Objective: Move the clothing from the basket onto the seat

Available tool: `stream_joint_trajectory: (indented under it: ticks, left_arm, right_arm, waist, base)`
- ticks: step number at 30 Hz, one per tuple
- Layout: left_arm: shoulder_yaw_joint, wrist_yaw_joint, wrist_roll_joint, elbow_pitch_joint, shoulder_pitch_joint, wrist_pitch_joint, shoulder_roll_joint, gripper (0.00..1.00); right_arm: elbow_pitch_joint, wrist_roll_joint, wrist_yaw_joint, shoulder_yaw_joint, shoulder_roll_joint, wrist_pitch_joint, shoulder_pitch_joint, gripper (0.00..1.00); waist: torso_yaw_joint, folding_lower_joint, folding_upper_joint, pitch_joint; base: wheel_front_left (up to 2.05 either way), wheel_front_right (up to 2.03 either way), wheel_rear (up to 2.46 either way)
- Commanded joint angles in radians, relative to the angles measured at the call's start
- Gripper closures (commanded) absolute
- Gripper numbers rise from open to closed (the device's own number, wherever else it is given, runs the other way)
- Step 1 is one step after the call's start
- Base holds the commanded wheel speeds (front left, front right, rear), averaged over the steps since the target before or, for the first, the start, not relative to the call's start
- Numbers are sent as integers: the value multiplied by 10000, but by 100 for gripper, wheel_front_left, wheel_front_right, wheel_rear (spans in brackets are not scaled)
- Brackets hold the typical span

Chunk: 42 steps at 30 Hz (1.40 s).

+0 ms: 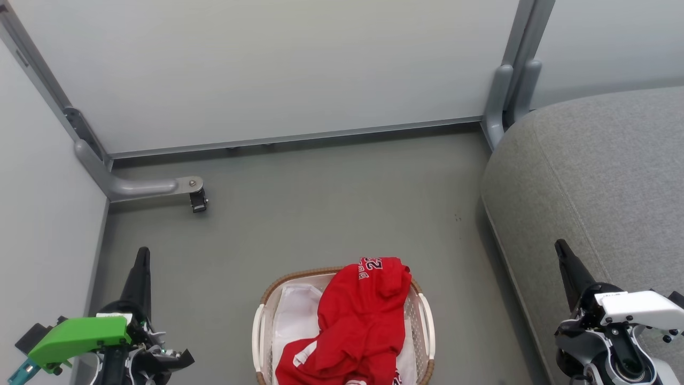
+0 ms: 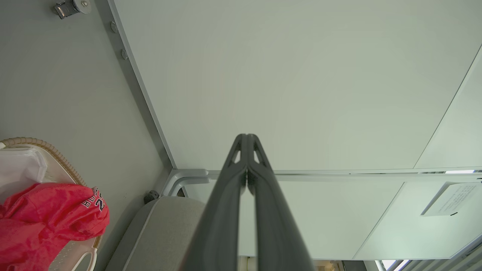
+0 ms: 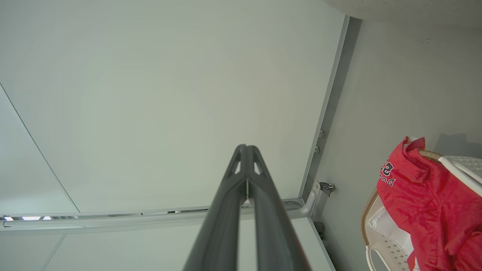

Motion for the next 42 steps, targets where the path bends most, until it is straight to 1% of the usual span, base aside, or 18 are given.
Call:
stream_joint_trajectory:
  ticks: [1, 21, 22, 26, 37, 42]
  left_arm:
    - [-2, -2, -27, -9, -133, 11, 42, 100]
    - [-2, -2, -27, -10, -133, 12, 42, 100]
    - [-2, 2, 2, 71, 31, -6, -13, 0]
    - [-58, 2, 14, 350, 282, -30, -74, 0]
    - [-573, 3, 333, -53, 507, -584, -59, 0]
    - [-760, 4, 718, -243, 590, -817, -52, 0]
  right_arm:
    - [-35, 8, -7, -6, -66, -8, -67, 100]
    - [-35, 8, -7, -6, -66, -8, -67, 100]
    - [69, -2, 0, 6, 25, -6, 33, 0]
    - [353, -11, -4, 52, 124, -29, 284, 0]
    - [332, -411, -3, 348, 98, -585, 421, 0]
    - [344, -733, -3, 340, 88, -819, 433, 0]
  waist:
    - [0, 0, 0, 0]
    - [0, 0, 0, 0]
    - [0, 0, 0, 0]
    - [0, 0, 0, 0]
    - [-1, 0, 0, 5]
    - [1, 0, 0, 4]
  base:
    - [0, 0, 0]
    - [0, 0, 0]
    - [0, 0, 0]
    - [0, 0, 0]
    - [0, 0, 0]
    - [0, 0, 0]
